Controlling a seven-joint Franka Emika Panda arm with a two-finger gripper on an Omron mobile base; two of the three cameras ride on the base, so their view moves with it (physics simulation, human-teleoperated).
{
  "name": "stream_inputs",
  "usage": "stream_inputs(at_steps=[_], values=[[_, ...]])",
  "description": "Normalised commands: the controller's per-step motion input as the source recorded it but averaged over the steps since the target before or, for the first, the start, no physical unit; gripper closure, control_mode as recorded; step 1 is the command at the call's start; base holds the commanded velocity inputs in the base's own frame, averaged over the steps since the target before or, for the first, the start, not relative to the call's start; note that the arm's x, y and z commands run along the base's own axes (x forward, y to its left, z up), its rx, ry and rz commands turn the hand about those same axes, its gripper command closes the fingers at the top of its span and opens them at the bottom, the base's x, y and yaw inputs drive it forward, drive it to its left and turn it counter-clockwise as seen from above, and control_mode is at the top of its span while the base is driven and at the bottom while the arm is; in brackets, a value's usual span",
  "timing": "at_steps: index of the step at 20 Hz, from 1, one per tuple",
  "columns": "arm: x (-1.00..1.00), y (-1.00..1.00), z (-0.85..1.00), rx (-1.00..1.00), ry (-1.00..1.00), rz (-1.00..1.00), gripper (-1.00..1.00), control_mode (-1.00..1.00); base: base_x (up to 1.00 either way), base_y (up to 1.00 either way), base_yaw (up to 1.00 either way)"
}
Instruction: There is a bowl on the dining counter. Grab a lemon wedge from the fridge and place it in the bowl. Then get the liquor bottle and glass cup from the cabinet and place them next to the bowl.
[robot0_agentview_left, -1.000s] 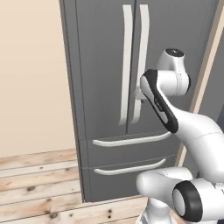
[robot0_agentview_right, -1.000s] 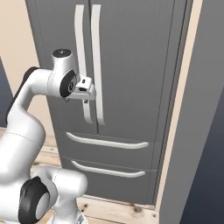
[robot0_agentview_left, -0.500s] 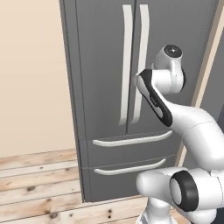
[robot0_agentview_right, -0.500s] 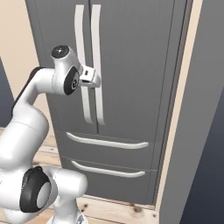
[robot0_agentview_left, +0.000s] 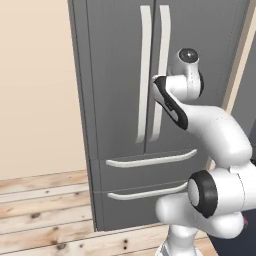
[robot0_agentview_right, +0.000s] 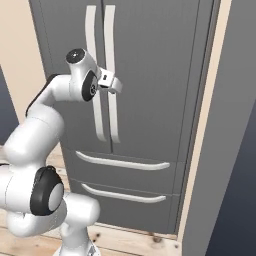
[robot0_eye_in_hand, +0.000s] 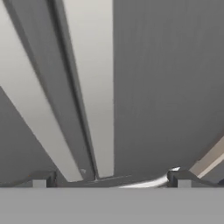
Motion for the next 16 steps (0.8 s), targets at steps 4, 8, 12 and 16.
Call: stream_inputs(at_steps=[4,8,12,16], values=[[0.44,-0.13,0.00,0.00,-0.01,0.05,-1.00,-1.00,0.00,0.00,0.00],[0.60,-0.05,0.00,0.00,-0.01,0.07,-1.00,-1.00,0.00,0.00,0.00],[0.63,-0.01,-0.01,0.00,-0.02,0.05,-1.00,-1.00,0.00,0.00,0.00],[0.53,0.00,-0.04,0.00,-0.01,0.02,-1.00,-1.00,0.00,0.00,0.00]])
